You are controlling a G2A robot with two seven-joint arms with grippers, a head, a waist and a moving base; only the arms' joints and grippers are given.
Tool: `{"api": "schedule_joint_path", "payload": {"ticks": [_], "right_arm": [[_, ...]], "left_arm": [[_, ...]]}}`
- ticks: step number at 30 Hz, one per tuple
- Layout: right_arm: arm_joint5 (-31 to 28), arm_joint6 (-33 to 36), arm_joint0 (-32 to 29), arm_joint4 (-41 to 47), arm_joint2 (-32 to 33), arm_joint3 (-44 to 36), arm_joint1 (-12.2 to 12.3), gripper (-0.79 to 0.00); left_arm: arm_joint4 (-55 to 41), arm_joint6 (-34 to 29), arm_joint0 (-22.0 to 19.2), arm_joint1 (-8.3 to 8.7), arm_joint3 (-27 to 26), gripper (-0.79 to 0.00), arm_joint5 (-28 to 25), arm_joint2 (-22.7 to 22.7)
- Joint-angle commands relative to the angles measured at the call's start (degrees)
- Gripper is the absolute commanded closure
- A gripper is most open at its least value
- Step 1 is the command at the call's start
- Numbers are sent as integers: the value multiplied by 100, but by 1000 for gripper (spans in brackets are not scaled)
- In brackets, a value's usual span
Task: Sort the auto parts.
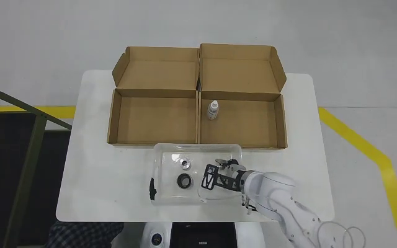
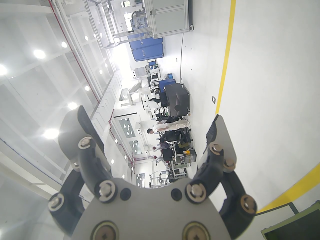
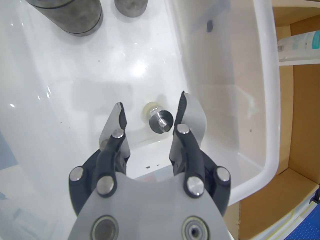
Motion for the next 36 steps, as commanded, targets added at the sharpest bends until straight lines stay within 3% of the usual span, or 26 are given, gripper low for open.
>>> {"api": "schedule_joint_path", "payload": {"ticks": [1,6,20,27,36], "right_arm": [[-3,34,21,-31,-34,3,-4,-175],[13,108,65,-83,-125,24,-16,0],[0,-326,-52,71,-152,-504,-6,0],[-267,-1260,-162,638,37,-660,31,0],[-146,-2806,-226,1573,390,-548,39,0]], "left_arm": [[0,0,0,0,0,-785,0,0],[0,0,0,0,0,-785,0,0],[0,0,0,0,0,-785,0,0],[0,0,0,0,0,-785,0,0],[0,0,0,0,0,-785,0,0]]}}
